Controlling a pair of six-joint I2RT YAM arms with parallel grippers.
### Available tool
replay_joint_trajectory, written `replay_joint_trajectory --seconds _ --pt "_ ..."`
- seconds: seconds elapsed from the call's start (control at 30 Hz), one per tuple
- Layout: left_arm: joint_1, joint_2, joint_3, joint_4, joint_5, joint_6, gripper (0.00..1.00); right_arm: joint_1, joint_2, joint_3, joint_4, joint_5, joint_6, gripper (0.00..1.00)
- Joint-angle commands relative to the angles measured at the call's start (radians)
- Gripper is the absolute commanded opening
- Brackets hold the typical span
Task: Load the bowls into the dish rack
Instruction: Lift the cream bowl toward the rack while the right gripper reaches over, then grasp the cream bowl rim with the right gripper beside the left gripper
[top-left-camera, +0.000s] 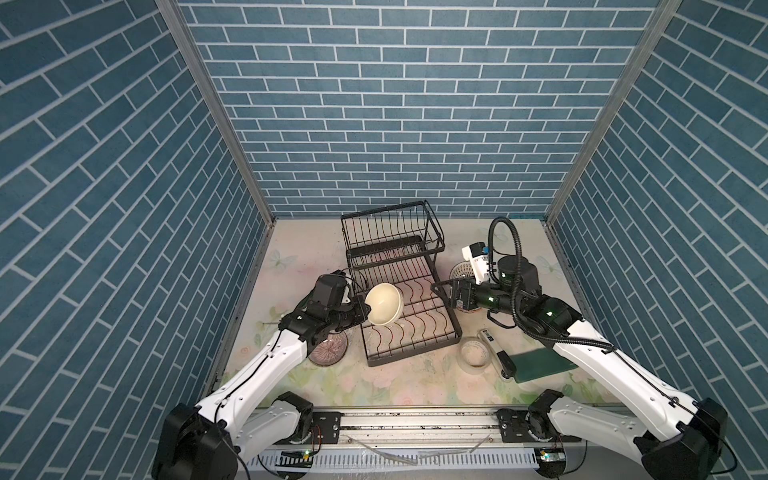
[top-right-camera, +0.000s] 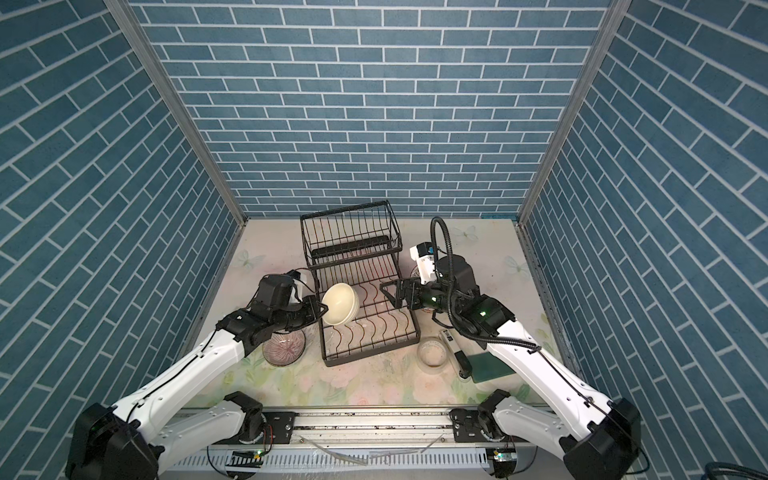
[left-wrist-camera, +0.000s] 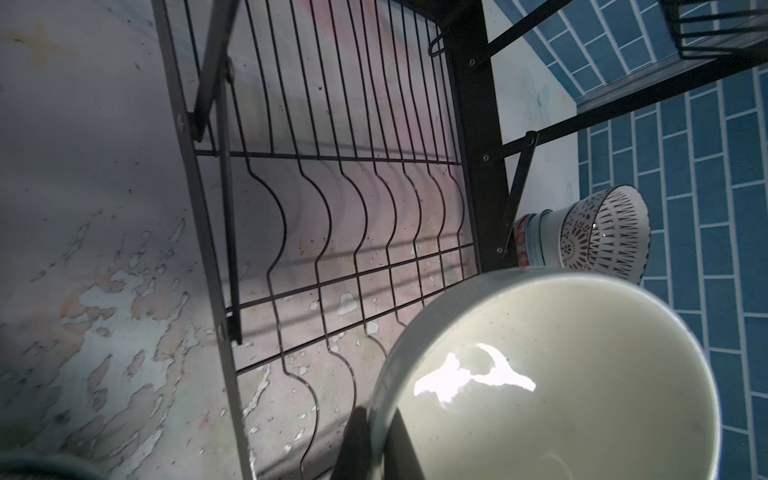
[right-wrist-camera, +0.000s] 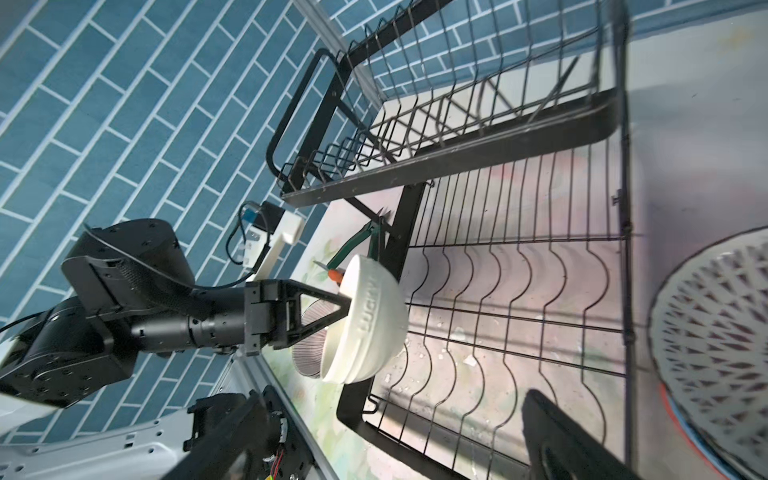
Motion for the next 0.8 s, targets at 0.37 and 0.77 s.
replay_joint_trajectory --seconds 0.37,0.77 --pt "-0.041 0.030 -0.073 0.300 0.041 -0.133 0.00 0.087 0.157 -0.115 0.263 -0.045 0.125 0.96" --pt "-0.049 0.018 -0.091 0.305 0.062 -0.144 0.00 0.099 0.248 -0.136 0.395 -0.053 0.157 0.99"
